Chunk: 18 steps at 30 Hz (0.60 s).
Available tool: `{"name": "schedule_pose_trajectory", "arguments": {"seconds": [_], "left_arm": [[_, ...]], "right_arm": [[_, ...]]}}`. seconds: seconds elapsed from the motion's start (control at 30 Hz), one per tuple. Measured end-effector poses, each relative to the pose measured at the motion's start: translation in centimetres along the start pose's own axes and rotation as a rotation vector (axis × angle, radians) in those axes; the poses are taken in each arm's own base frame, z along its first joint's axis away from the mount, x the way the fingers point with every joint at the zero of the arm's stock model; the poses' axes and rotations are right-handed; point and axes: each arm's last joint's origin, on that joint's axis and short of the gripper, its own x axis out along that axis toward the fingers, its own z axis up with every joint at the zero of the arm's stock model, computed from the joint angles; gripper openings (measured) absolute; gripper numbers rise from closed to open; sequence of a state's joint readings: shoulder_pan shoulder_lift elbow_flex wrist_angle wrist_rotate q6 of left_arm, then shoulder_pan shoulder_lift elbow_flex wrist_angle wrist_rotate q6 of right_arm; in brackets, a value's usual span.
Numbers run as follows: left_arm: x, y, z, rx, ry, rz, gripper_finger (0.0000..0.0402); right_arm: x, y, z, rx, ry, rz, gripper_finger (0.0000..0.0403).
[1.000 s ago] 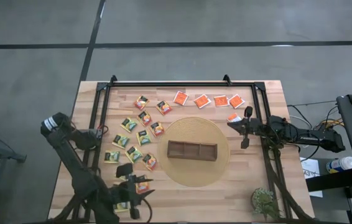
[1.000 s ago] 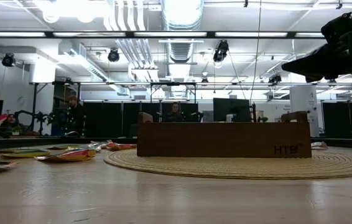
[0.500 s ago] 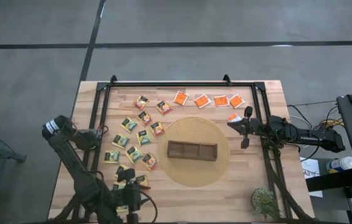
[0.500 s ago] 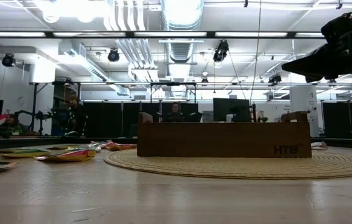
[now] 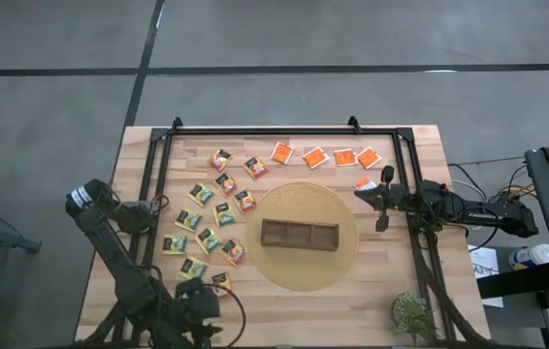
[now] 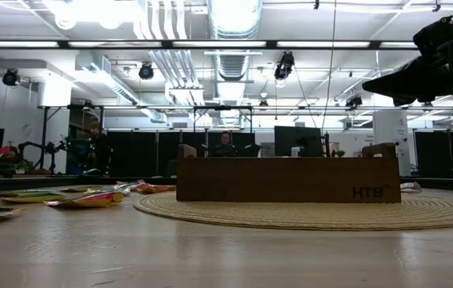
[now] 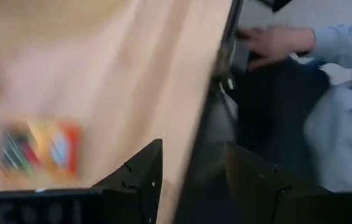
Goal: Pick & Place Tea
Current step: Put the green tea bag into the left section of the wooden organizer
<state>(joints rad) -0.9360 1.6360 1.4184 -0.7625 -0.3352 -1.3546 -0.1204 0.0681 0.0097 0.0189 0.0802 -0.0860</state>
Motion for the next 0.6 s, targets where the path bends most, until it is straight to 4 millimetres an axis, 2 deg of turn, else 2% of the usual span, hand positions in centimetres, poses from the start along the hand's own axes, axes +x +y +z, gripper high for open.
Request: {"name": "schedule_pose_trajectory", "arguments": {"seconds": [0.13,0.6], "left_arm": [[0.7,0.2,-1.1,-0.261,0.115,0.021,0.0163],[2.1,2.0,-3.4,-0.673,0.125,0.145,0.0163]], "right_arm": [[0.0,0.0,0.0,0.0,0.0,0.0,0.0009],[0.0,0.0,0.0,0.0,0.001,0.0,0.0009]]}}
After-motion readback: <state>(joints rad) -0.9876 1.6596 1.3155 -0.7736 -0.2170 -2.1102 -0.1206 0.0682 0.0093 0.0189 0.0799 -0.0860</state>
